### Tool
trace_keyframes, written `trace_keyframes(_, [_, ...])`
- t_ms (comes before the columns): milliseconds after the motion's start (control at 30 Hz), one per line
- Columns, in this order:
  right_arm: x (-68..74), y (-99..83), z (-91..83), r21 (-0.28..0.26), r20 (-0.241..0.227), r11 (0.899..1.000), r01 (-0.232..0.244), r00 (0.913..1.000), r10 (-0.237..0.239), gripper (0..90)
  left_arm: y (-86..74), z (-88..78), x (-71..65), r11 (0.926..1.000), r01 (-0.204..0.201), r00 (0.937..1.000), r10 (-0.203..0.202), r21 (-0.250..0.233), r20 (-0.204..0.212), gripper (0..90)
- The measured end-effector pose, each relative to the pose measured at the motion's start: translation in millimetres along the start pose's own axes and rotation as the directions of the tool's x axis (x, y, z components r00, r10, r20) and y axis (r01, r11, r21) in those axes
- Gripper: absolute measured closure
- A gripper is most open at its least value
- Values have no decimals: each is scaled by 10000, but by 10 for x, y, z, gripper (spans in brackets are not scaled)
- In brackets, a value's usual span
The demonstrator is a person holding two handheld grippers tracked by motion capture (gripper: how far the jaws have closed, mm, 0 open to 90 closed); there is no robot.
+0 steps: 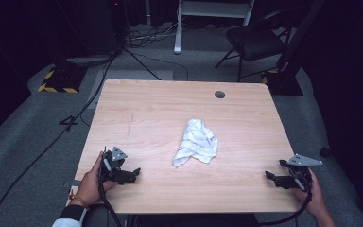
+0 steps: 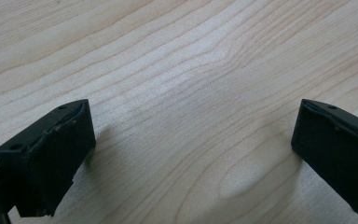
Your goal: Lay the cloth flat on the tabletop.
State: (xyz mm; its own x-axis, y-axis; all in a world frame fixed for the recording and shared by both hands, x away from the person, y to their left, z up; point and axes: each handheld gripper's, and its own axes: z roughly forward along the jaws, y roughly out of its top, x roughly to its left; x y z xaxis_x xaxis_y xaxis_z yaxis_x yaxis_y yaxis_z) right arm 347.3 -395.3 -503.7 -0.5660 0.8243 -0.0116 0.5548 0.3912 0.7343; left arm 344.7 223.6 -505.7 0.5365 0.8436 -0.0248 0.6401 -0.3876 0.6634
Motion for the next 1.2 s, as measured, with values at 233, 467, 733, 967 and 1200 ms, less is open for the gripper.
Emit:
trace_keyframes(233, [-5, 10, 14, 62, 47, 9999, -100, 9999, 100, 114, -1, -3, -4, 10000, -7, 10000, 7, 10, -39, 0])
trace_keyframes(467, [9, 24, 25, 109, -29, 9999, -31, 10000, 31, 115, 7, -1, -34, 9966, -827, 9946, 822, 46, 630, 1])
trace_keyframes(733, [-20, 100, 83, 396, -536, 9982, 447, 9977, -425, 82, 82, 64, -23, 9872, -1596, 9789, 1587, -30, 1287, 2])
trace_keyframes(967, [75, 256, 178, 270, -511, 9926, 1184, 9918, -1169, 201, 204, 153, -88, 9822, -1877, 9711, 1844, 78, 1518, 7])
trace_keyframes(1200, [284, 567, 319, -19, -1274, 9833, 1822, 9752, -1809, 266, 347, 235, -145, 9753, -2207, 9585, 2178, -51, 1837, 115])
